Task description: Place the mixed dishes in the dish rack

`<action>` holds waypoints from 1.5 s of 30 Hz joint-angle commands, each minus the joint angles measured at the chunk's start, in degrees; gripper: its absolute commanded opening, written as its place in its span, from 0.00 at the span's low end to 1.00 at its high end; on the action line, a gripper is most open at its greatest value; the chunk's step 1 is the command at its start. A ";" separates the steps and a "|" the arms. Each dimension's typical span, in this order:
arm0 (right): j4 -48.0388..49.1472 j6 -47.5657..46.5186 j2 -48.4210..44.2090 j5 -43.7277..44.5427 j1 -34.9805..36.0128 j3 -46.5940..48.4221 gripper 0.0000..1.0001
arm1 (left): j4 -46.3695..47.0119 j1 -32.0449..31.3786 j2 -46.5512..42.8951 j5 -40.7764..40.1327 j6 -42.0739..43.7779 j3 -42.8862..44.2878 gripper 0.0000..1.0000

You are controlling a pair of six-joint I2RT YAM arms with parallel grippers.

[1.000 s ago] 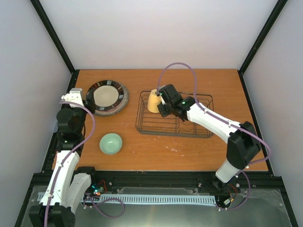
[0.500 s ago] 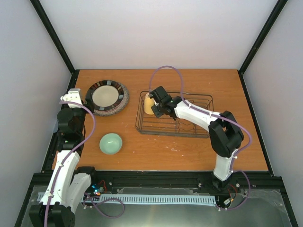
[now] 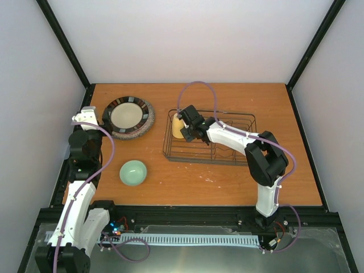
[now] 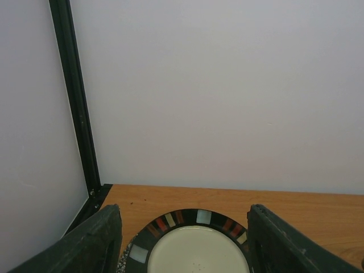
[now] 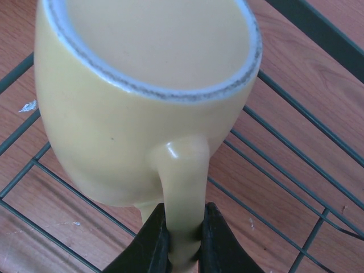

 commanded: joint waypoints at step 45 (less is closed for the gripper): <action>-10.92 1.30 -24.64 8.74 5.16 0.84 0.61 | -29.17 7.03 11.69 6.58 -6.44 15.92 0.66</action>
